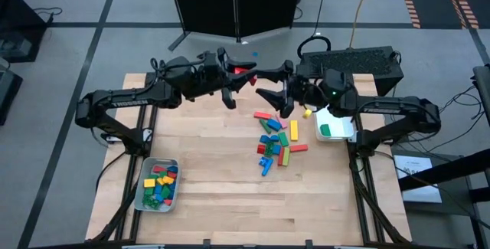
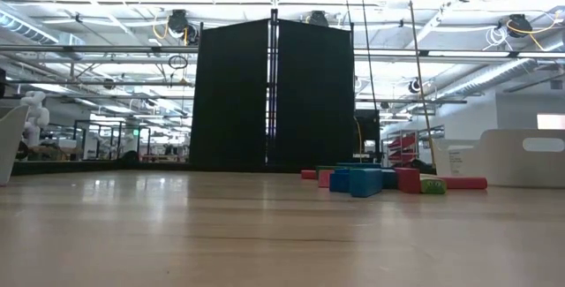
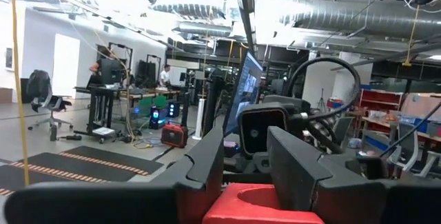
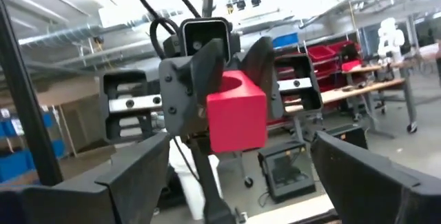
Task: Sort blocks by size
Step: Put the orange arch block into the white bin
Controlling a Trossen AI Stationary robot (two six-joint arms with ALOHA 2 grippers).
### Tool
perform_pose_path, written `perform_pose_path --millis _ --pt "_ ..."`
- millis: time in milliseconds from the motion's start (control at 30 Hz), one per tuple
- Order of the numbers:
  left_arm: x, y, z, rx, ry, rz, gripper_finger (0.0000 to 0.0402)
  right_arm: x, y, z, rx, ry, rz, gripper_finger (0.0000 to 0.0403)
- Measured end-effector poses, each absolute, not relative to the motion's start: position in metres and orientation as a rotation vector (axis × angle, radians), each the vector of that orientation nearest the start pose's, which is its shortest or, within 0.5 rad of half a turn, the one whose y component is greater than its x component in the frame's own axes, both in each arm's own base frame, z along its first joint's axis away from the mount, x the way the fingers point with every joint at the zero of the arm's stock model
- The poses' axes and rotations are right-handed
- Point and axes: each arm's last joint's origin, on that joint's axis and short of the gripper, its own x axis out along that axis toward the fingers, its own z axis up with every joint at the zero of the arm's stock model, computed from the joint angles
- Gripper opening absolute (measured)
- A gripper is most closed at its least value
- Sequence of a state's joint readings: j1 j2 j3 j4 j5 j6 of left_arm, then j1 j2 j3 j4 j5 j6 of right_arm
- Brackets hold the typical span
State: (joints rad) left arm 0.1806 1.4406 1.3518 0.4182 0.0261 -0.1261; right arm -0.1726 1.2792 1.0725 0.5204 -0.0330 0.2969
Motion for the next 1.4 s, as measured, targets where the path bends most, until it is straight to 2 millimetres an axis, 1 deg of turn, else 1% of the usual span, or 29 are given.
perform_pose_path --millis 100,333,567,900,1133,1400 --pt "0.3215 0.0579 0.4344 -0.104 -0.336 0.13 0.0103 0.2871 -0.0489 0.3933 0.215 -0.339 -0.096 0.0341" --pt "0.3218 0.0578 0.4335 -0.116 -0.327 0.123 0.0103 0.2867 -0.0489 0.3954 0.181 -0.363 -0.099 0.0341" --pt "0.3218 0.0578 0.4336 -0.117 -0.329 0.123 0.0103 0.2858 -0.049 0.3974 0.174 -0.383 -0.098 0.0341" --pt "0.3311 0.0589 0.4251 -0.143 -0.311 0.108 0.0103 0.2855 -0.0487 0.3983 0.171 -0.391 -0.09 0.0341" --pt "0.3294 0.0586 0.4282 -0.14 -0.336 0.105 0.0103 0.2859 -0.0483 0.3976 0.169 -0.382 -0.077 0.0341" --pt "0.33 0.0567 0.4279 -0.141 -0.333 0.099 0.0103 0.2942 -0.05 0.3905 0.176 -0.36 -0.079 0.0341"
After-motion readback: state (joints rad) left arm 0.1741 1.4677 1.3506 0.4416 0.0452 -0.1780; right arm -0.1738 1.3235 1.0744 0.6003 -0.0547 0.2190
